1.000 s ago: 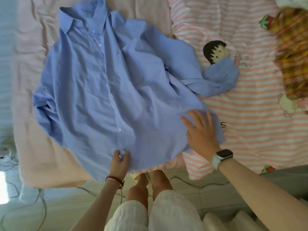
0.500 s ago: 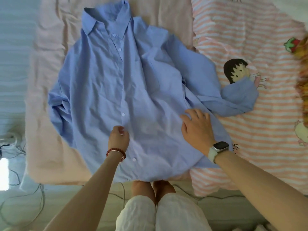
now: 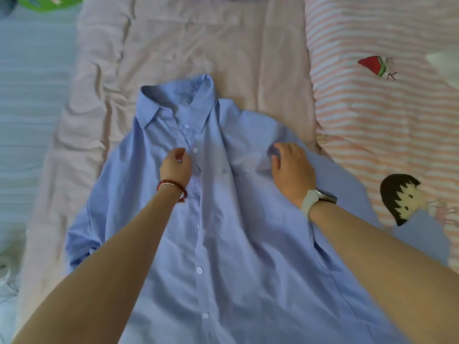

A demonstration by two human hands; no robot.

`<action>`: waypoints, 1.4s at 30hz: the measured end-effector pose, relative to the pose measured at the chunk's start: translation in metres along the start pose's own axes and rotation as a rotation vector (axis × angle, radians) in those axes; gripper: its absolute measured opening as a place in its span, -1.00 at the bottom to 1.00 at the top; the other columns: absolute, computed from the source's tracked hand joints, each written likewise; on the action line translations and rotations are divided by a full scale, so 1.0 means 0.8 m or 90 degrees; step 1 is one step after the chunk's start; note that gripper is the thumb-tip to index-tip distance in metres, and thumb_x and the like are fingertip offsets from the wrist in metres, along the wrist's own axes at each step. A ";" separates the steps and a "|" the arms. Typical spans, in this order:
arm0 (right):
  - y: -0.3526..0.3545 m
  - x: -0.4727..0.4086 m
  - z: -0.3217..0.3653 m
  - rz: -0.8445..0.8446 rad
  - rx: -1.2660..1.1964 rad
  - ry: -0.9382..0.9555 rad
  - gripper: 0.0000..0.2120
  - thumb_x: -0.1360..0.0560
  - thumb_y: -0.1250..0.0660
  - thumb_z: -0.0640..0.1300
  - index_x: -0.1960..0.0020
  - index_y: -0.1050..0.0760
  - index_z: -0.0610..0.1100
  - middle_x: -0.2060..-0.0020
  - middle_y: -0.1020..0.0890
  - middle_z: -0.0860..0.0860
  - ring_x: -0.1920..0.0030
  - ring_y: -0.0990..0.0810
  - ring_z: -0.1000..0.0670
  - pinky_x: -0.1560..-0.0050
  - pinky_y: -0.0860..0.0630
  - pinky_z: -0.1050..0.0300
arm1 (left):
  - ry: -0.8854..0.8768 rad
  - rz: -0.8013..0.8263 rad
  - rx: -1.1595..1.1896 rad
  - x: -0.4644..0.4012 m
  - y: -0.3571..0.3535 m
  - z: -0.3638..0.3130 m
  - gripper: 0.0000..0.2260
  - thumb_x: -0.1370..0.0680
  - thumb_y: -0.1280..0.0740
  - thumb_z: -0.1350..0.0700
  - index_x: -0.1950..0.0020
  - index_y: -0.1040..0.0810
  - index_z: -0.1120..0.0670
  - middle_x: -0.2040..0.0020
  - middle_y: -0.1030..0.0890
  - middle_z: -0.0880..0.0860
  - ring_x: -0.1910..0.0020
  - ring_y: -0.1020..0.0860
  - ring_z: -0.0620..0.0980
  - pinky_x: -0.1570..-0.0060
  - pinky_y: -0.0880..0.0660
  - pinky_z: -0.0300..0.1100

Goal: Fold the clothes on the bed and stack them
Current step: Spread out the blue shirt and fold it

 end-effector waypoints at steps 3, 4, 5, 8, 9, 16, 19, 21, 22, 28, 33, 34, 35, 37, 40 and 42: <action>-0.002 -0.040 0.005 0.008 0.006 -0.019 -0.67 -0.60 -0.09 -0.13 -0.33 -0.33 -0.18 -0.25 -0.39 -0.16 -0.24 -0.34 -0.18 -0.04 -0.41 -0.08 | -0.056 -0.006 -0.041 -0.049 -0.008 -0.029 -0.67 -0.57 -0.18 0.15 -0.32 -0.40 0.18 -0.26 -0.48 0.17 -0.20 -0.47 0.12 -0.15 -0.35 -0.20; -0.003 -0.052 0.005 0.015 0.002 -0.025 -0.65 -0.60 -0.09 -0.12 -0.36 -0.30 -0.16 -0.28 -0.36 -0.15 -0.24 -0.36 -0.19 -0.04 -0.43 -0.08 | -0.062 0.000 -0.036 -0.065 -0.011 -0.038 -0.65 -0.57 -0.19 0.14 -0.34 -0.38 0.20 -0.28 -0.46 0.18 -0.23 -0.45 0.12 -0.17 -0.34 -0.18; -0.004 -0.063 0.003 0.023 -0.009 -0.038 -0.63 -0.60 -0.09 -0.12 -0.39 -0.27 -0.14 -0.32 -0.33 -0.14 -0.22 -0.39 -0.21 -0.03 -0.45 -0.09 | -0.063 0.007 -0.025 -0.079 -0.013 -0.047 -0.63 -0.57 -0.19 0.12 -0.36 -0.35 0.21 -0.30 -0.46 0.17 -0.25 -0.44 0.11 -0.20 -0.34 -0.16; -0.011 -0.095 -0.007 0.061 -0.053 -0.096 -0.58 -0.61 -0.07 -0.10 -0.44 -0.17 -0.11 -0.40 -0.24 -0.11 -0.17 -0.46 -0.25 -0.05 -0.44 -0.08 | -0.070 0.034 -0.062 -0.114 -0.020 -0.064 -0.62 -0.56 -0.21 0.09 -0.35 -0.36 0.17 -0.27 -0.49 0.11 -0.26 -0.43 0.12 -0.30 -0.32 -0.05; -0.014 -0.104 -0.012 0.076 -0.075 -0.122 -0.56 -0.60 -0.09 -0.08 -0.46 -0.13 -0.10 -0.41 -0.22 -0.11 -0.19 -0.45 -0.25 -0.08 -0.42 -0.08 | -0.072 0.034 -0.080 -0.122 -0.023 -0.069 -0.66 -0.55 -0.23 0.07 -0.29 -0.42 0.17 -0.20 -0.53 0.14 -0.22 -0.46 0.14 -0.26 -0.36 -0.03; -0.020 -0.141 -0.039 0.037 -0.094 -0.168 -0.75 -0.57 -0.15 -0.08 -0.09 -0.41 -0.26 -0.01 -0.56 -0.24 0.02 -0.51 -0.26 0.13 -0.35 0.04 | -0.232 -0.266 -0.094 -0.136 0.009 -0.100 -0.80 -0.57 -0.19 0.12 -0.02 -0.49 0.24 -0.01 -0.56 0.25 0.03 -0.50 0.19 0.23 -0.19 -0.26; -0.009 -0.158 -0.036 -0.074 -0.115 -0.160 -0.78 -0.58 -0.16 -0.11 -0.07 -0.41 -0.26 0.01 -0.55 -0.25 0.06 -0.51 -0.26 0.17 -0.38 0.01 | -0.188 -0.204 -0.248 -0.147 0.009 -0.092 -0.78 -0.59 -0.16 0.10 -0.14 -0.43 0.20 -0.16 -0.48 0.21 -0.03 -0.49 0.24 0.13 -0.25 -0.14; -0.014 -0.169 -0.033 -0.019 -0.144 -0.187 -0.79 -0.57 -0.17 -0.13 -0.10 -0.40 -0.26 -0.04 -0.49 -0.26 0.04 -0.48 -0.25 0.19 -0.32 0.04 | -0.126 -0.146 -0.302 -0.148 0.001 -0.084 -0.76 -0.58 -0.15 0.13 -0.21 -0.38 0.18 -0.23 -0.40 0.21 -0.11 -0.46 0.26 0.05 -0.33 0.01; -0.019 -0.171 -0.031 0.031 -0.167 -0.191 -0.82 -0.55 -0.19 -0.13 -0.08 -0.40 -0.23 -0.02 -0.45 -0.26 0.04 -0.46 -0.25 0.17 -0.32 0.04 | -0.114 -0.143 -0.312 -0.144 -0.003 -0.081 -0.73 -0.57 -0.15 0.15 -0.25 -0.36 0.17 -0.26 -0.37 0.21 -0.15 -0.43 0.25 0.00 -0.34 0.05; -0.032 -0.145 -0.036 0.080 -0.092 -0.104 -0.41 -0.51 -0.28 -0.18 -0.46 -0.11 -0.18 -0.34 -0.21 -0.26 -0.31 -0.27 -0.21 -0.24 -0.26 0.03 | -0.159 -0.200 -0.192 -0.052 -0.016 -0.029 -0.61 -0.52 -0.26 0.18 -0.34 -0.36 0.18 -0.25 -0.41 0.20 -0.25 -0.36 0.19 -0.15 -0.32 0.02; -0.020 -0.092 -0.011 -0.038 0.048 -0.012 -0.44 -0.51 -0.24 -0.20 -0.47 -0.18 -0.19 -0.45 -0.14 -0.28 -0.35 -0.28 -0.28 -0.34 -0.18 -0.14 | 0.076 -0.122 -0.095 0.014 -0.005 0.028 -0.75 -0.54 -0.27 0.06 -0.15 -0.50 0.15 0.00 -0.60 0.06 -0.06 -0.53 0.07 0.06 -0.31 -0.27; -0.022 -0.068 0.003 -0.054 0.053 0.053 -0.47 -0.48 -0.27 -0.22 -0.42 -0.27 -0.21 -0.41 -0.24 -0.28 -0.34 -0.32 -0.28 -0.34 -0.20 -0.24 | 0.095 -0.084 -0.103 0.017 -0.004 0.031 -0.78 -0.52 -0.29 0.04 -0.09 -0.53 0.13 0.08 -0.60 0.02 0.01 -0.55 0.05 0.09 -0.33 -0.27; -0.026 -0.038 0.015 -0.061 0.057 0.116 -0.50 -0.43 -0.32 -0.24 -0.36 -0.36 -0.23 -0.36 -0.34 -0.29 -0.31 -0.38 -0.28 -0.31 -0.22 -0.33 | 0.110 -0.039 -0.096 0.020 -0.004 0.034 -0.79 -0.50 -0.32 0.02 -0.02 -0.54 0.14 0.16 -0.60 0.01 0.11 -0.57 0.03 0.13 -0.39 -0.26; -0.046 0.024 0.031 -0.033 0.093 0.194 -0.50 -0.37 -0.38 -0.20 -0.30 -0.44 -0.22 -0.30 -0.43 -0.27 -0.28 -0.44 -0.27 -0.23 -0.27 -0.42 | 0.127 0.052 -0.027 0.021 -0.002 0.036 -0.77 -0.46 -0.35 0.04 0.14 -0.52 0.22 0.31 -0.54 0.07 0.32 -0.53 0.01 0.21 -0.54 -0.18; -0.073 0.096 0.027 0.115 0.177 0.191 -0.50 -0.44 -0.26 -0.01 -0.34 -0.42 -0.16 -0.34 -0.40 -0.24 -0.32 -0.39 -0.29 -0.18 -0.31 -0.45 | 0.084 0.014 -0.032 0.018 0.011 0.034 -0.72 -0.55 -0.26 0.08 0.31 -0.34 0.17 0.40 -0.37 0.04 0.29 -0.39 0.04 0.24 -0.45 -0.11; -0.075 0.110 0.004 0.186 0.218 0.165 -0.48 -0.47 -0.07 0.07 -0.36 -0.40 -0.09 -0.36 -0.39 -0.20 -0.33 -0.37 -0.32 -0.12 -0.36 -0.45 | 0.040 -0.062 -0.058 0.020 0.022 0.033 -0.78 -0.59 -0.19 0.10 0.21 -0.34 0.16 0.35 -0.37 -0.01 0.23 -0.36 0.04 0.31 -0.20 -0.20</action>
Point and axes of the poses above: each hand's wrist, its own x-axis away from the middle knuckle, its own y-axis out of the back of the hand, z = x × y, the point moved 2 cm from there along -x, towards the middle knuckle
